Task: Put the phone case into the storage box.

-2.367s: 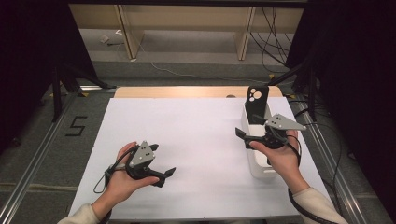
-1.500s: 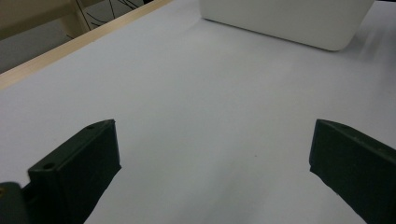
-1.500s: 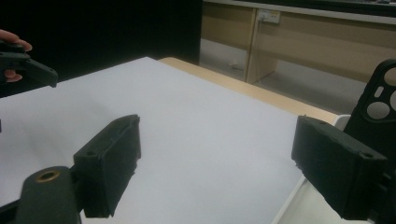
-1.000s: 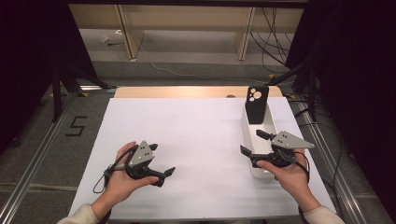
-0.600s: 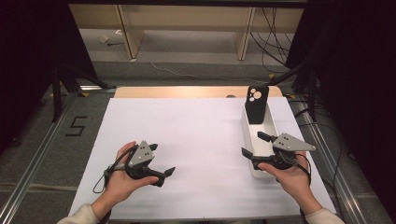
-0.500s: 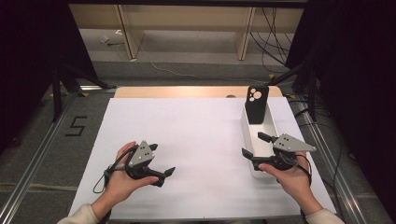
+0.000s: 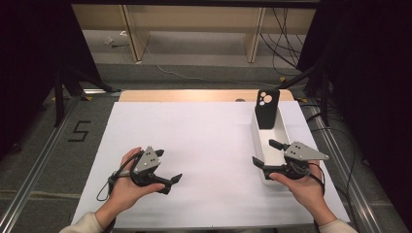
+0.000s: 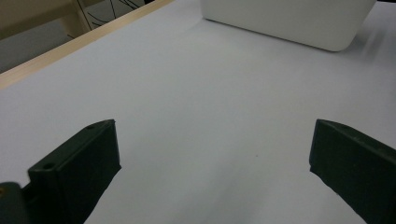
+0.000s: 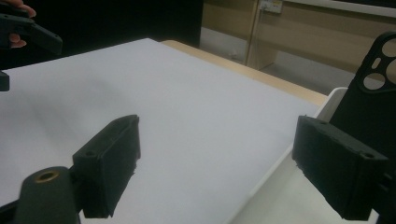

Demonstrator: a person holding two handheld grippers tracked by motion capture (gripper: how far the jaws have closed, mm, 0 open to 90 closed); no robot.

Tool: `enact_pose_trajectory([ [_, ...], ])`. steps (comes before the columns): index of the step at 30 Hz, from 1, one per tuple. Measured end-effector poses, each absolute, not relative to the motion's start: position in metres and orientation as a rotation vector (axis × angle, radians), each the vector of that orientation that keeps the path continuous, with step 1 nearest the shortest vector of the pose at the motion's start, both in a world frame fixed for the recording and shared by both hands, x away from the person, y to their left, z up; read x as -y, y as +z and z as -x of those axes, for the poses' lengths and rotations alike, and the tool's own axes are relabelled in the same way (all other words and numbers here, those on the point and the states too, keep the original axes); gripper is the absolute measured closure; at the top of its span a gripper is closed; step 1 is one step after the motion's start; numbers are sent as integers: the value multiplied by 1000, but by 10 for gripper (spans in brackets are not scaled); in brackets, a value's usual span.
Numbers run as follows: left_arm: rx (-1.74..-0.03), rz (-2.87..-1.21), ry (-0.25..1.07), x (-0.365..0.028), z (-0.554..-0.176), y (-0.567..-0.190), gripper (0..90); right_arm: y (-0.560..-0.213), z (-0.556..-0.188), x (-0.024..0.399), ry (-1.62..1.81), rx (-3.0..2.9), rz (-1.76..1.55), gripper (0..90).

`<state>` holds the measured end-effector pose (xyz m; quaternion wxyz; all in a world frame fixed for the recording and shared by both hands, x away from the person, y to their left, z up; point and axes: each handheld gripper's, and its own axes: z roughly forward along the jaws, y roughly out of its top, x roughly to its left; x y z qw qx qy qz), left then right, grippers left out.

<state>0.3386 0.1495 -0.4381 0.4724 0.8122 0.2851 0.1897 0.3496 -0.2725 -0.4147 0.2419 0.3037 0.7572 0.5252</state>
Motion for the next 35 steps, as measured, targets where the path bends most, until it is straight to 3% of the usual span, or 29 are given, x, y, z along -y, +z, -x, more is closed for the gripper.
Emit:
enact_pose_trajectory([
  [35, -710, -1984, 470, -150, -340, -438, 13, -417, -347, 270, 1436, -2054, -818, 162],
])
